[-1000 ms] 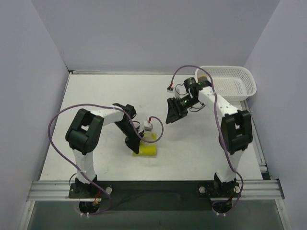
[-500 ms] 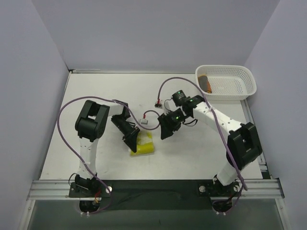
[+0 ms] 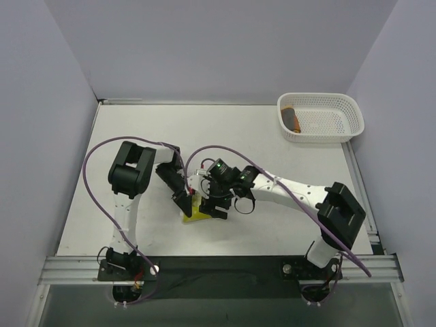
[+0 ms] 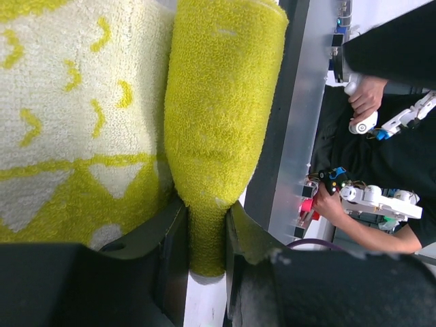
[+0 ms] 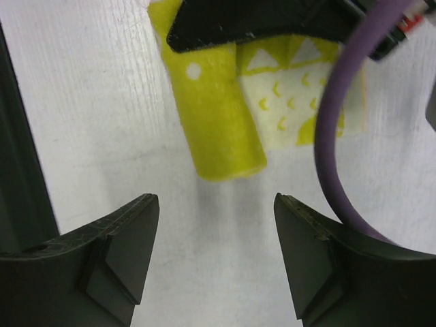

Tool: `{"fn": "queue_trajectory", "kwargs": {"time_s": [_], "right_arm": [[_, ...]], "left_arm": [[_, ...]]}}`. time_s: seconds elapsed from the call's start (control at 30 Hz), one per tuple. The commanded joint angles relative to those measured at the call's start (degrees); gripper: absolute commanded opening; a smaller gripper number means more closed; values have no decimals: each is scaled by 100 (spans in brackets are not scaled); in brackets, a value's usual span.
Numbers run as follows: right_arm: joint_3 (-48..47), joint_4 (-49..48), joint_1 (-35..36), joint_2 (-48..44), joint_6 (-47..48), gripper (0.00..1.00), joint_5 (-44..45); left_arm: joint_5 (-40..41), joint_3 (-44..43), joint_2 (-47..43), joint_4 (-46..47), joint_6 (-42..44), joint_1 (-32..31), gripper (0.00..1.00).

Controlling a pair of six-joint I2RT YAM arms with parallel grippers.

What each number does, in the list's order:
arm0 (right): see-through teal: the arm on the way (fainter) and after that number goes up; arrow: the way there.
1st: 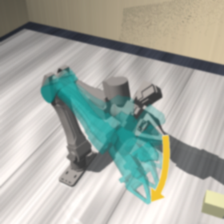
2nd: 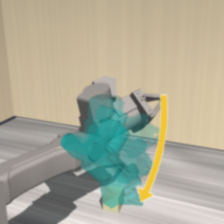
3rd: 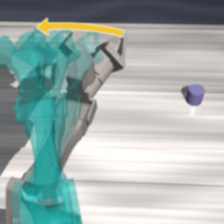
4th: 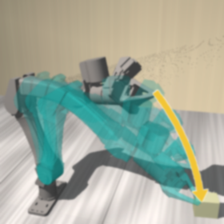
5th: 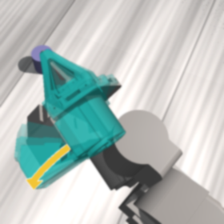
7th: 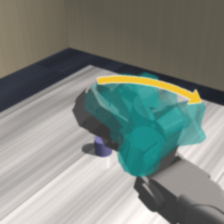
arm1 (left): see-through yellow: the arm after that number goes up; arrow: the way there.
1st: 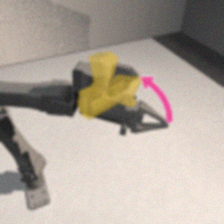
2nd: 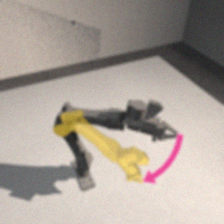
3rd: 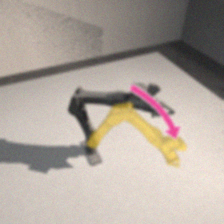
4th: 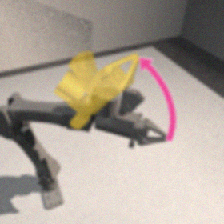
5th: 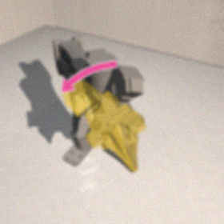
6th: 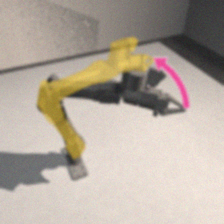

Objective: Roll the towels
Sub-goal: Roll the towel

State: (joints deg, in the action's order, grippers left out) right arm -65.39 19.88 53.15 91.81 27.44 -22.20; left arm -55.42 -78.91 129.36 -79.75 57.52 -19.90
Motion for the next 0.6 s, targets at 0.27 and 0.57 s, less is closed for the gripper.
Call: {"fn": "queue_trajectory", "kwargs": {"time_s": [0.27, 0.57], "right_arm": [[508, -1583, 451, 934, 1009, 58, -38], [281, -829, 504, 1462, 816, 0, -461]], "left_arm": [[497, -107, 212, 636, 471, 56, 7], [155, 86, -181, 828, 515, 337, 26]]}}
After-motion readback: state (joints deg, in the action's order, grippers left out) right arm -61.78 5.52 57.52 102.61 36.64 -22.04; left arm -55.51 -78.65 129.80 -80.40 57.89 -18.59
